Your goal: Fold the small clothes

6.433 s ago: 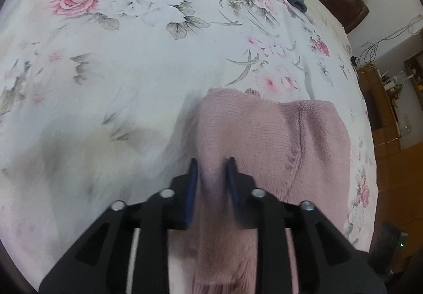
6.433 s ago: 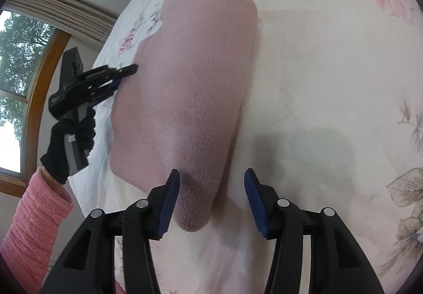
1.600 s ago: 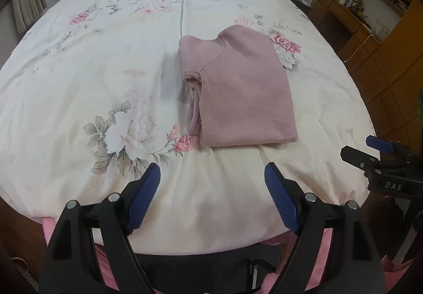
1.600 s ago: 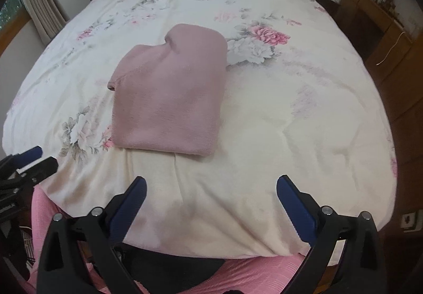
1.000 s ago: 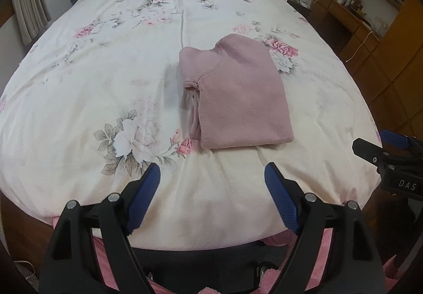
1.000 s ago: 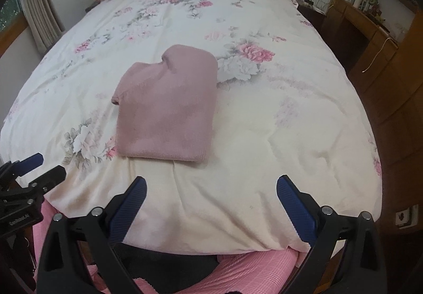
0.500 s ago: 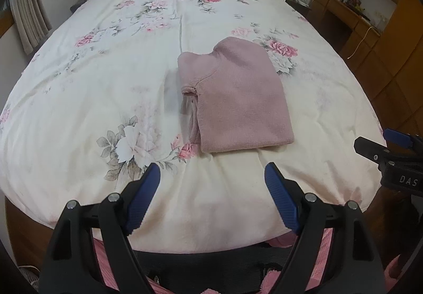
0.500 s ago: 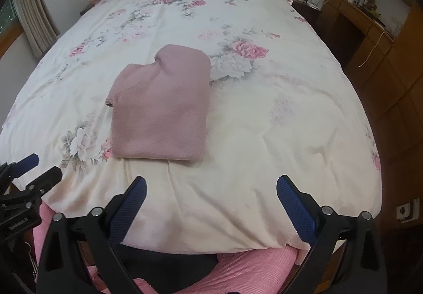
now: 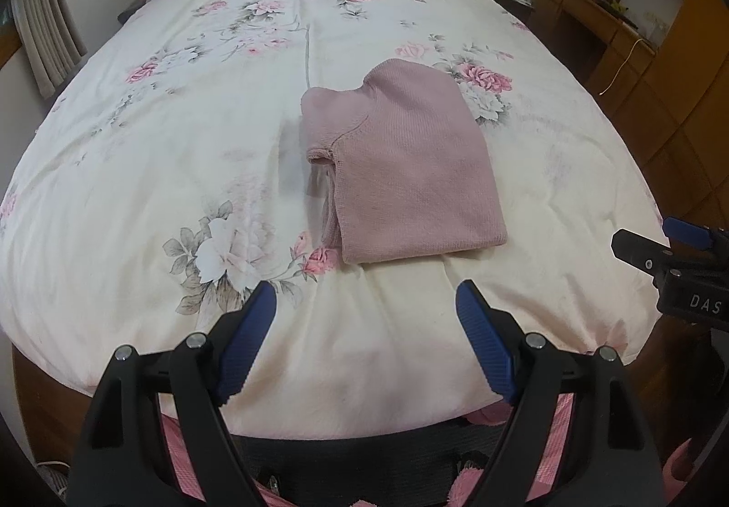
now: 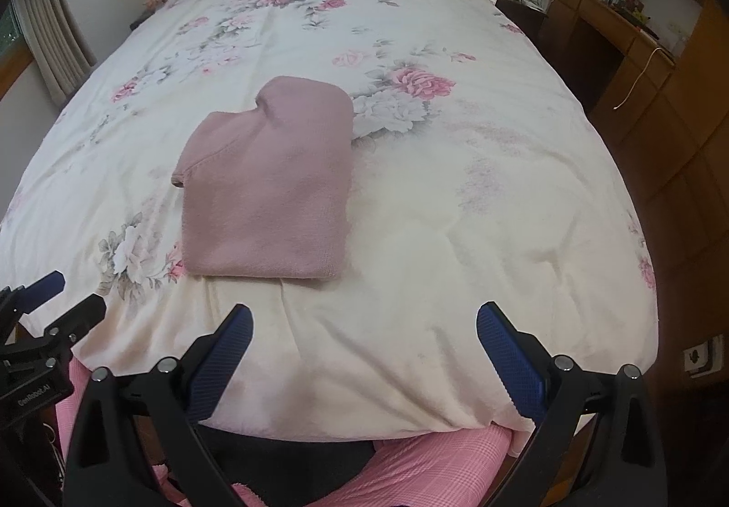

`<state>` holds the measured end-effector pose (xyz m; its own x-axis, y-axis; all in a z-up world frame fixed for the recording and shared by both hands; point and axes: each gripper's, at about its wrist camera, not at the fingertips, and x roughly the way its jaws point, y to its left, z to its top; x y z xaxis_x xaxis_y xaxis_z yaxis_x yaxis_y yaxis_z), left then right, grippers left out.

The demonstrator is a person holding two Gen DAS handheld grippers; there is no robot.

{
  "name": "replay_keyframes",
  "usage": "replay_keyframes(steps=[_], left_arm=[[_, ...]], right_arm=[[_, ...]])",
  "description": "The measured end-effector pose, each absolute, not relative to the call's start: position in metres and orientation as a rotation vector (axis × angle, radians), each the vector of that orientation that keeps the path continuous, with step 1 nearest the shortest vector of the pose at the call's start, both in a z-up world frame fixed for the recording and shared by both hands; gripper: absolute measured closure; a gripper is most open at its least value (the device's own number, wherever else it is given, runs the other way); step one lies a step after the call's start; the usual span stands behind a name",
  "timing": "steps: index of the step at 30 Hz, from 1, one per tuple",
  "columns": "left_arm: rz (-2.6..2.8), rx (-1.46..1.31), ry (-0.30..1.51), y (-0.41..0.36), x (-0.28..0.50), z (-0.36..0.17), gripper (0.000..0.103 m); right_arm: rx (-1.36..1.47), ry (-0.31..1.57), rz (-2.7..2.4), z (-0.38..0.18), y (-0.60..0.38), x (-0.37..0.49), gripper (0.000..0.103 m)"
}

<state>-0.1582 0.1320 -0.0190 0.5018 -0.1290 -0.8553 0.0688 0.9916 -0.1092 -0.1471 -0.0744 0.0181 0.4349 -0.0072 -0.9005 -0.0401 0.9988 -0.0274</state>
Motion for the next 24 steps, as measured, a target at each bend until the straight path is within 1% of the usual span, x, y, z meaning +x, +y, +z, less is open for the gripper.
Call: replay_keyframes(steps=[17,24], left_arm=[[-0.121,-0.061,1.046,0.1297,-0.1561,-0.0215,0.022],[-0.121,-0.063,1.048,0.1312,-0.1554,-0.0226,0.022]], right_arm=[[-0.047,1.082,-0.018,0.0188,-0.0726,-0.1514,0.004],[-0.026,1.104,-0.011,0.0157,-0.0743,-0.1487,0.004]])
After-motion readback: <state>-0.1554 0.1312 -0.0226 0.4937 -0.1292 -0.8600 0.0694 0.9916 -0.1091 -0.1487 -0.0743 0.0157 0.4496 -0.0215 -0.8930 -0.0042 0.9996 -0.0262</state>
